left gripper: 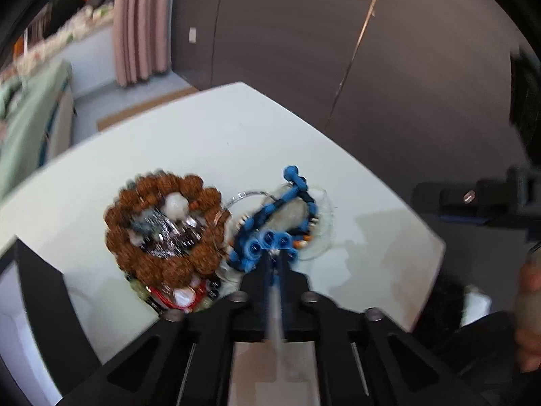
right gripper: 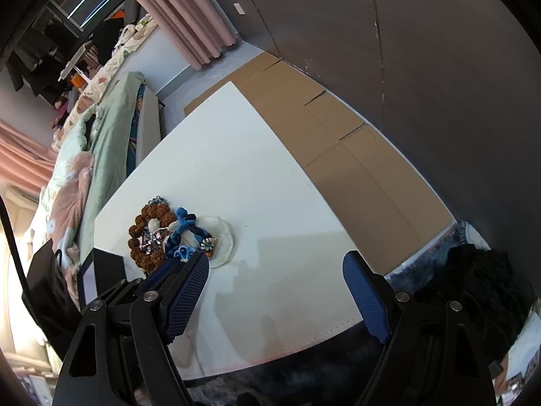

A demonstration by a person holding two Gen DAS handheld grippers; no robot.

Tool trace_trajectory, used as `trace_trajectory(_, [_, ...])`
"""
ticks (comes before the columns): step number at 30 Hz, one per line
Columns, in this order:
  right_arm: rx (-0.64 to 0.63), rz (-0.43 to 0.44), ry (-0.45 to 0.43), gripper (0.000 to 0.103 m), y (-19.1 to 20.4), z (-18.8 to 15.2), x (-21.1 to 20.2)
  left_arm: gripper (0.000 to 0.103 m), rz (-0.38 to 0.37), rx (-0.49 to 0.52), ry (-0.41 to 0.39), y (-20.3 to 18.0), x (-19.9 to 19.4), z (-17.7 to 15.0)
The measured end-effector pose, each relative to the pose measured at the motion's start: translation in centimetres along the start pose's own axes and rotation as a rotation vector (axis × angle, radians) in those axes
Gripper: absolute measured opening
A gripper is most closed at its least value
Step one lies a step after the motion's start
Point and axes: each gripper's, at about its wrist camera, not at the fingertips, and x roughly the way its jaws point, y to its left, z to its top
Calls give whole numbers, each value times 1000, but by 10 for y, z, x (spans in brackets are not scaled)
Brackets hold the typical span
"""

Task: Organize jewelry
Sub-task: 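Move the left tool over the blue braided bracelet and lower, then close the left gripper on the blue braided bracelet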

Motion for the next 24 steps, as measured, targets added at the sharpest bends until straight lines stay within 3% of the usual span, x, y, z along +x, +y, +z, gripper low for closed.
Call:
trace_trajectory(5, [6, -8, 0, 83, -1, -1, -1, 0, -4, 5, -32, -1, -11, 4])
trace_trajectory(10, [14, -4, -4, 83, -2, 0, -3, 0, -47, -3, -7, -1, -14, 9])
trace_trajectory(12, [21, -5, -10, 83, -3, 1, -5, 1, -22, 8, 8, -3, -11, 8])
trace_trajectory(14, [36, -1, -21, 83, -7, 2, -9, 15, -8, 24, 10, -5, -10, 7])
trace_trajectory(15, [41, 2, -25, 83, -8, 3, -10, 39, -10, 23, 14, -5, -9, 7])
trace_trajectory(17, [52, 11, -36, 83, -11, 4, -14, 74, -30, 11, 13, -3, -6, 8])
trace_trajectory(24, [58, 27, -46, 83, -16, 4, -20, 73, 0, 4, -29, -7, -2, 12])
